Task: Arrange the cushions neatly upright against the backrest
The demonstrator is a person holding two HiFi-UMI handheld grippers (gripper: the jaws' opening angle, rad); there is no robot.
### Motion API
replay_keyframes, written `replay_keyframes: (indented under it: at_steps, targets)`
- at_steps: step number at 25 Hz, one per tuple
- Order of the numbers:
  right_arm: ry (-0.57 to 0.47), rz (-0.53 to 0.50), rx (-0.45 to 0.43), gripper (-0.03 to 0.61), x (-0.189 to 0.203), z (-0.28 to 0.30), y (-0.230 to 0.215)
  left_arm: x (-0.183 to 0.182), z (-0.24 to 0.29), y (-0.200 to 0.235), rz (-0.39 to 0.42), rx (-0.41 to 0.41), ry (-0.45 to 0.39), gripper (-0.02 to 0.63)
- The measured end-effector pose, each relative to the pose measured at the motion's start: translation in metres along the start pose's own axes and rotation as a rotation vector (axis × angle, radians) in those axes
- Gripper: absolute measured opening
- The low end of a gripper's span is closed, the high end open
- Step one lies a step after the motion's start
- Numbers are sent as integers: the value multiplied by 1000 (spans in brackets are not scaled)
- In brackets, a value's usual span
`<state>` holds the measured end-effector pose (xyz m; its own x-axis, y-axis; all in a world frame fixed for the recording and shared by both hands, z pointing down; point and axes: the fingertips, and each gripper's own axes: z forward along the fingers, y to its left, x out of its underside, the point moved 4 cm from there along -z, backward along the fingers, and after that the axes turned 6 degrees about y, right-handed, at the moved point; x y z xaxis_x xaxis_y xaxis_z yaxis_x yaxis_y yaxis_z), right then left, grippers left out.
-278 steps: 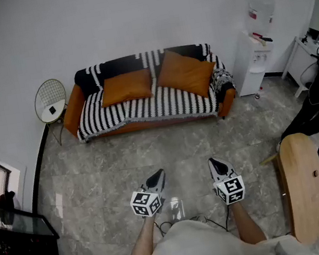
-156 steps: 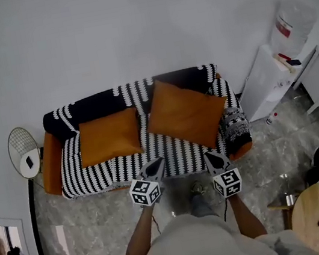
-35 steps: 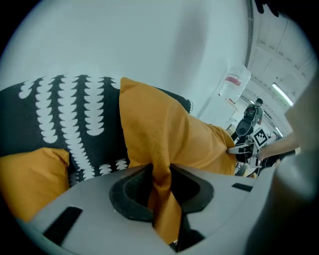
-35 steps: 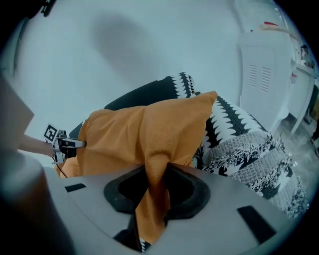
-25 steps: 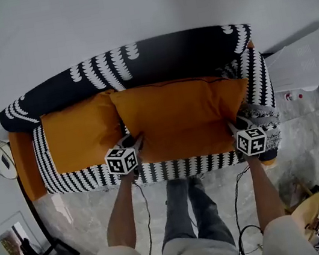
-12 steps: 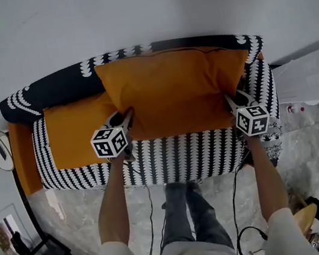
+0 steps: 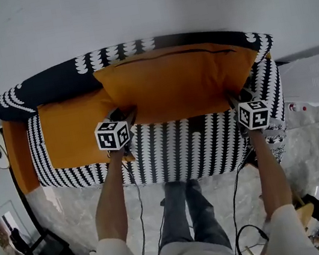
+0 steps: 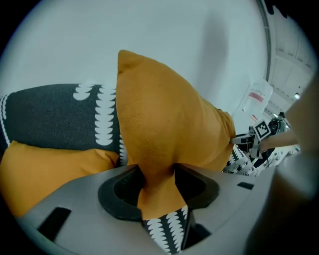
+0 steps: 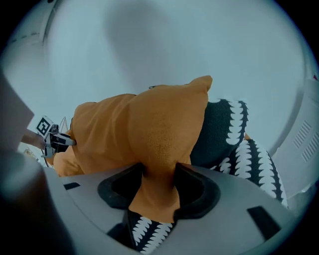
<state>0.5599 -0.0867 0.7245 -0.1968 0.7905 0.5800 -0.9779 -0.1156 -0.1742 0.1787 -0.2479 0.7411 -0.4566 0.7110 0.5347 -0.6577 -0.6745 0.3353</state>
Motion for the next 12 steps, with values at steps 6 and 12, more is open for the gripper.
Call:
replay_keyframes:
  at_steps: [6, 12]
  targets:
    - [1, 42, 49, 301, 13, 9, -8, 13, 10, 16, -89, -56, -8, 273]
    - [-46, 105, 49, 365, 21, -10, -11, 25, -11, 16, -102, -100, -32, 293]
